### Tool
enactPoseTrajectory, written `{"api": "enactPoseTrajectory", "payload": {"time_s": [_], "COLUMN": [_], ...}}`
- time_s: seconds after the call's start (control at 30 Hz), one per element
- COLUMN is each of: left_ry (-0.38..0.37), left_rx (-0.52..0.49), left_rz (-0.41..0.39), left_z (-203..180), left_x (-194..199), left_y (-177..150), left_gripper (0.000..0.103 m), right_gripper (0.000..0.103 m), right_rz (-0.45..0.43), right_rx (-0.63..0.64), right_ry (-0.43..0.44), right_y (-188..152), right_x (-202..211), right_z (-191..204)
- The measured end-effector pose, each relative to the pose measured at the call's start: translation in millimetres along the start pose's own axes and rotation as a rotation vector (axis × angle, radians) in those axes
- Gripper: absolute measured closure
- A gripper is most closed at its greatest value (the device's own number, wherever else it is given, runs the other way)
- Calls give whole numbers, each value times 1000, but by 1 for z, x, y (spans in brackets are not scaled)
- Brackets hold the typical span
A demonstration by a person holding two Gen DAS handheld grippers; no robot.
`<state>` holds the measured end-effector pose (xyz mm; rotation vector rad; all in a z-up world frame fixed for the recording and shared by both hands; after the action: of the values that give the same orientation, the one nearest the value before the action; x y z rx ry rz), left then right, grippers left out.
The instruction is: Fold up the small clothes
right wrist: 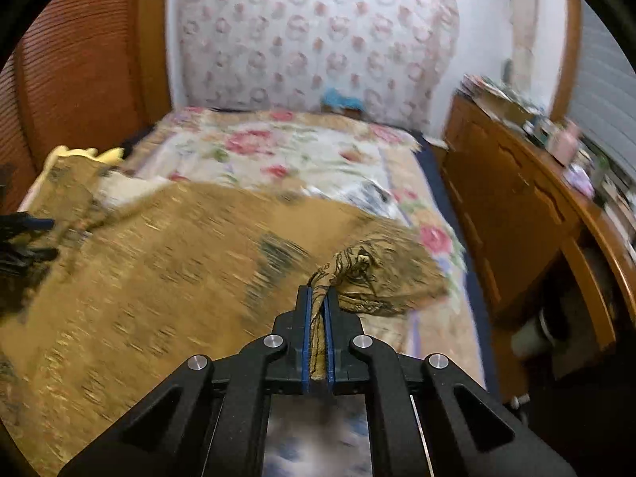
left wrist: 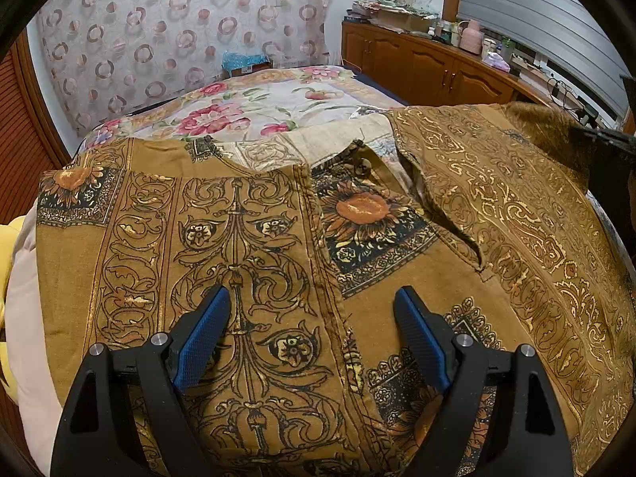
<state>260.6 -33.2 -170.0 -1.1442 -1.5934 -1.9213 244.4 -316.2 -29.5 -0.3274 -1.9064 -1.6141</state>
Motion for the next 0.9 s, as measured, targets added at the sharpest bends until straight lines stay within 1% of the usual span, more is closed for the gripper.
{"api": "enactPoseTrajectory", "payload": {"time_s": [0.1,0.17,0.27,0.33,0.43,0.53,0.57,0.6,0.63,0.67,0.7,0.77,0.83,0.9], "left_ry": [0,0,0,0,0,0,0,0,0,0,0,0,0,0], "left_rx": [0,0,0,0,0,0,0,0,0,0,0,0,0,0], "left_rz": [0,0,0,0,0,0,0,0,0,0,0,0,0,1], "left_z": [0,0,0,0,0,0,0,0,0,0,0,0,0,0], "left_x": [0,0,0,0,0,0,0,0,0,0,0,0,0,0], "left_y": [0,0,0,0,0,0,0,0,0,0,0,0,0,0], "left_gripper": [18,18,18,18,18,18,18,18,18,18,18,18,18,18], "right_gripper": [97,97,97,97,97,93,88,78,72,61,55,50,49,49], "right_rz": [-18,-12,27,60,83,93,91,87,79,67,55,19,-15,-27], "right_rx": [40,60,88,96,95,88,88,87,85,85,86,84,75,62], "right_ry": [63,118,187,216,203,196,198,201,206,208,205,190,149,103], "right_y": [6,4,-10,-22,-35,-38,-36,-28,-26,-23,-15,-6,2,5], "right_x": [0,-4,-16,-24,-34,-37,-38,-36,-33,-29,-27,-18,-10,-8], "right_z": [30,50,78,89,89,86,86,89,90,91,96,92,80,68]}}
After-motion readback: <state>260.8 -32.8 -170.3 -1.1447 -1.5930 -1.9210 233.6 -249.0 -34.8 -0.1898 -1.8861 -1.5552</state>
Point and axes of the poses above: each gripper's, at about its wrist camera, not at the fingertips, and x roughly against the way its jaws point, z to its left, y to its top, the point moved 9 cm from there along -x, roughly the way its jaws point, and after that the axes turned 2 degrees about -x, right-handed, at the moved point
